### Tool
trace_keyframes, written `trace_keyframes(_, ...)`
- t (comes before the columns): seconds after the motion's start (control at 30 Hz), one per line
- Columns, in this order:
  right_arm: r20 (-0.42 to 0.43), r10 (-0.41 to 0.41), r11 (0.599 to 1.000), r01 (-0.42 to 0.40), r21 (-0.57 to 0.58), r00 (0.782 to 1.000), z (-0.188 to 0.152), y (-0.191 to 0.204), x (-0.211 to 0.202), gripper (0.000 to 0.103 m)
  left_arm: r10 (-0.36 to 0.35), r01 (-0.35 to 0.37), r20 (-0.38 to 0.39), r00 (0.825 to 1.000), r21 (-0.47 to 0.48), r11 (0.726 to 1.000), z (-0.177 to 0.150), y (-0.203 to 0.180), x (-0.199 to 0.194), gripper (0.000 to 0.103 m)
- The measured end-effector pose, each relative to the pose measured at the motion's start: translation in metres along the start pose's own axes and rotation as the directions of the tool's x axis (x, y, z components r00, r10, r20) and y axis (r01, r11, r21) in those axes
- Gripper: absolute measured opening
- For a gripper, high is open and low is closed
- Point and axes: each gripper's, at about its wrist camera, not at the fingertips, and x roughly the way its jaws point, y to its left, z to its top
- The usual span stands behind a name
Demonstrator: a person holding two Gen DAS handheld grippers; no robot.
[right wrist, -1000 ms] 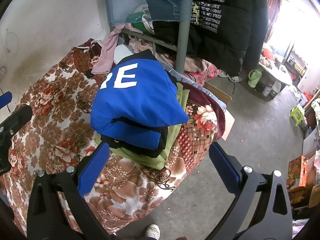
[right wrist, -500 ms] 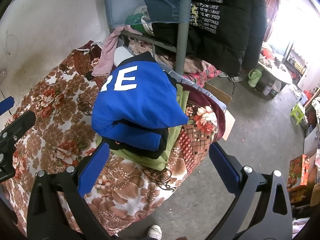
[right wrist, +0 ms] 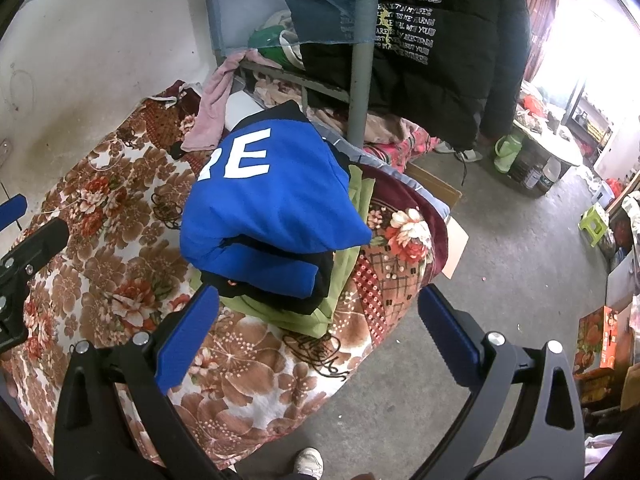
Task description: Fold large clothes
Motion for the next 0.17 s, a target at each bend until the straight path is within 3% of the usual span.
trace_keyframes(0.17,-0.001,0.001,1.000,-0.001,-0.001,1.000,0.0002,-0.0003,0.0002,0.098,-0.005,0.005,-0.007,1.000,-0.007,1.000,-0.0009,0.0016,0.0004,0.098)
